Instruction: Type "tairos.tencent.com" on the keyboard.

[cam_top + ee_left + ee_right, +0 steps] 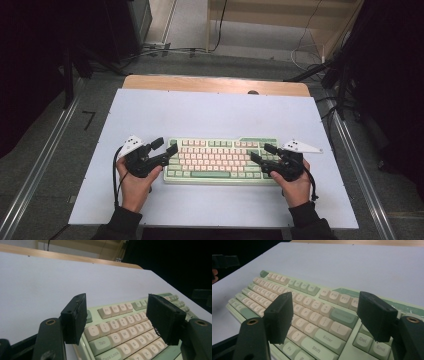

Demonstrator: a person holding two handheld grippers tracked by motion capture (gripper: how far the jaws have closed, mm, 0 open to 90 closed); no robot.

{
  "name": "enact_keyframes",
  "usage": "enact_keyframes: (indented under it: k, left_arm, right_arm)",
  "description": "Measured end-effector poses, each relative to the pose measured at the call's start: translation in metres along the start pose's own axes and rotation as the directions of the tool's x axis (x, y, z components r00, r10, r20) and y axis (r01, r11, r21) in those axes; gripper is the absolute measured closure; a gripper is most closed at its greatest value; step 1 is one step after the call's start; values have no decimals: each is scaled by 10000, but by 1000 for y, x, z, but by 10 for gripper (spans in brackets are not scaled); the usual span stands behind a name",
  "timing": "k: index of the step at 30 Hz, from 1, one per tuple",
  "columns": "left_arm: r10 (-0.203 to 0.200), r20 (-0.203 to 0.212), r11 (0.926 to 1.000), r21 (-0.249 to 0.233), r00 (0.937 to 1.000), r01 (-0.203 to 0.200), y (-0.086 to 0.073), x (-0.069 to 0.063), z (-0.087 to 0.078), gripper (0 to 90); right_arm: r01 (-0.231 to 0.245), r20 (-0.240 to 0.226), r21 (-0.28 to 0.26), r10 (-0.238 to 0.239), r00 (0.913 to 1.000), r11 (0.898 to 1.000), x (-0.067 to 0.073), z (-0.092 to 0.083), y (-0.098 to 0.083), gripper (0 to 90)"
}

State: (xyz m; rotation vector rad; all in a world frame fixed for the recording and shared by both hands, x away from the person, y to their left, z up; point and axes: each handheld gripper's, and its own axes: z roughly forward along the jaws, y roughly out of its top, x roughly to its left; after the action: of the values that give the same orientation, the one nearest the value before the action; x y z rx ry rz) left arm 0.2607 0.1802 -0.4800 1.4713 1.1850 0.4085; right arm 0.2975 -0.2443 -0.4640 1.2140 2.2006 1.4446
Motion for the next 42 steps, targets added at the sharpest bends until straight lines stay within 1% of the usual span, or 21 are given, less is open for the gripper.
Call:
enact_keyframes:
  k: [4, 9, 13, 21, 24, 27, 28, 31, 35, 39, 42]
  left_arm:
    - [-45, -267, 10000, -88, 9996, 43, 1, 7, -6, 325]
    - [-118, -495, 9998, -190, 9987, 108, 1, 13, -12, 310]
    - [-57, -678, 9998, -185, 9977, 44, 1, 16, -17, 307]
    - [-141, -913, 9998, -159, 9957, 127, -1, 25, -26, 307]
    - [-154, -1044, 9998, -118, 9944, 143, -2, 27, -30, 307]
    - [-216, -1188, 9996, 147, 9927, 235, -4, 30, -33, 307]
    - [-267, -1258, 9993, 232, 9917, 298, -5, 31, -34, 308]
    - [-541, -1316, 9980, 245, 9898, 578, -7, 35, -36, 310]
    - [-752, -1355, 9966, 245, 9879, 792, -9, 40, -39, 313]
    - [-732, -1531, 9968, 207, 9855, 772, -9, 43, -41, 312]
    - [-593, -1728, 9977, 231, 9832, 642, -9, 44, -42, 312]
  right_arm:
    - [-68, 100, -21, 68, 9999, 10000, -4, -5, -2, 274]
    - [-100, 233, -12, 100, 9997, 9999, -7, -9, -4, 269]
    - [-76, 314, -34, 77, 9995, 10000, -10, -13, -5, 265]
    - [-234, 743, -43, 237, 9970, 9997, -22, -26, -11, 261]
    - [-316, 944, -77, 322, 9950, 9995, -27, -32, -12, 261]
    - [-353, 1152, -56, 357, 9927, 9994, -33, -37, -15, 261]
    - [-404, 1234, -19, 403, 9915, 9992, -35, -39, -16, 261]
    - [-504, 1411, 45, 493, 9888, 9987, -41, -43, -20, 261]
    - [-604, 1569, 56, 587, 9859, 9982, -46, -49, -23, 261]
    - [-642, 1698, 48, 625, 9835, 9979, -50, -54, -25, 261]
    - [-684, 1783, 35, 667, 9817, 9977, -52, -57, -26, 261]
